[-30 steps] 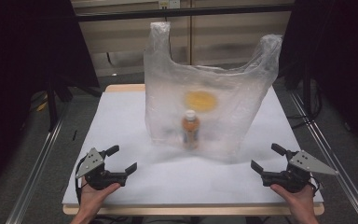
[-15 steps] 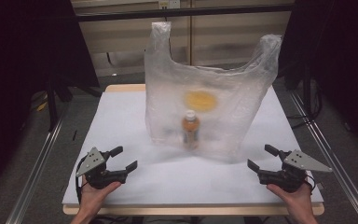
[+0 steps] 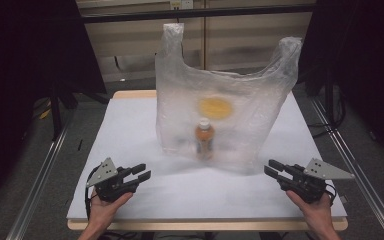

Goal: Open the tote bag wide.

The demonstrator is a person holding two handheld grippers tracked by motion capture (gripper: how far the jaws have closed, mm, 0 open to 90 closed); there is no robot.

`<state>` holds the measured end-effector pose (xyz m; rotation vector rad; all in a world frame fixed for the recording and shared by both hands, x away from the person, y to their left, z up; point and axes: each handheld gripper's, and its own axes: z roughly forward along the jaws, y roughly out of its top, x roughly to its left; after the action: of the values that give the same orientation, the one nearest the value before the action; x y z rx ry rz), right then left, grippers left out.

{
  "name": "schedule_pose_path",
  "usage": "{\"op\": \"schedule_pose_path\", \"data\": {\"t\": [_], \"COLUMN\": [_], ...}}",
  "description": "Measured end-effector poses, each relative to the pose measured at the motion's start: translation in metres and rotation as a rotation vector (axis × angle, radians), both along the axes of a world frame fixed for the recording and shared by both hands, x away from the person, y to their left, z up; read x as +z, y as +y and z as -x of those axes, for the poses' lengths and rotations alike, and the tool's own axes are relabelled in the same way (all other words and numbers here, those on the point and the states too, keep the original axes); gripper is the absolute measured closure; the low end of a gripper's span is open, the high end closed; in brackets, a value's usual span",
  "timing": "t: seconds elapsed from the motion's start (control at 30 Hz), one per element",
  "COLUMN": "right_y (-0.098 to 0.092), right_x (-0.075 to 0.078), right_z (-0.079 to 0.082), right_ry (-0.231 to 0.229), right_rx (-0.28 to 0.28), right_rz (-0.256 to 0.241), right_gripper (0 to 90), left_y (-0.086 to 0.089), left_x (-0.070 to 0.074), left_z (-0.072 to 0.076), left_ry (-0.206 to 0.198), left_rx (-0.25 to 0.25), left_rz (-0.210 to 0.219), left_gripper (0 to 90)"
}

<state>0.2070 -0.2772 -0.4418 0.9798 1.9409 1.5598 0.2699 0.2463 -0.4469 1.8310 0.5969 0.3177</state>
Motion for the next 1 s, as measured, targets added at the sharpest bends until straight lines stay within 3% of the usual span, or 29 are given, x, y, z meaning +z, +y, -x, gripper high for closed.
{"op": "schedule_pose_path", "data": {"t": [0.03, 0.1, 0.13, 0.27, 0.4, 0.67, 1.0], "right_y": [0.0, 0.002, 0.002, 0.004, 0.006, 0.011, 0.018], "right_x": [0.001, 0.002, 0.002, 0.006, 0.011, 0.019, 0.033], "right_z": [-0.001, -0.002, -0.002, -0.005, -0.01, -0.02, -0.034], "right_ry": [0.004, 0.008, 0.005, 0.015, 0.044, 0.059, 0.049], "right_rx": [0.018, 0.025, 0.026, 0.038, 0.068, 0.074, 0.091], "right_rz": [-0.001, -0.005, -0.001, -0.002, -0.025, -0.033, -0.05], "right_gripper": [75.3, 80.4, 82.4, 87.9, 90.0, 90.0, 90.0], "left_y": [-0.002, -0.003, -0.004, -0.006, -0.012, -0.025, -0.036], "left_x": [0.001, 0.003, 0.003, 0.007, 0.011, 0.017, 0.03], "left_z": [0.001, 0.001, 0.0, 0.001, -0.003, -0.011, -0.028], "left_ry": [-0.001, -0.009, 0.001, -0.011, 0.024, 0.054, 0.047], "left_rx": [0.024, 0.013, -0.024, -0.002, -0.025, -0.082, -0.074], "left_rz": [-0.009, -0.01, 0.008, -0.002, 0.03, 0.023, 0.029], "left_gripper": [69.6, 74.2, 76.2, 81.9, 90.0, 90.0, 90.0]}}
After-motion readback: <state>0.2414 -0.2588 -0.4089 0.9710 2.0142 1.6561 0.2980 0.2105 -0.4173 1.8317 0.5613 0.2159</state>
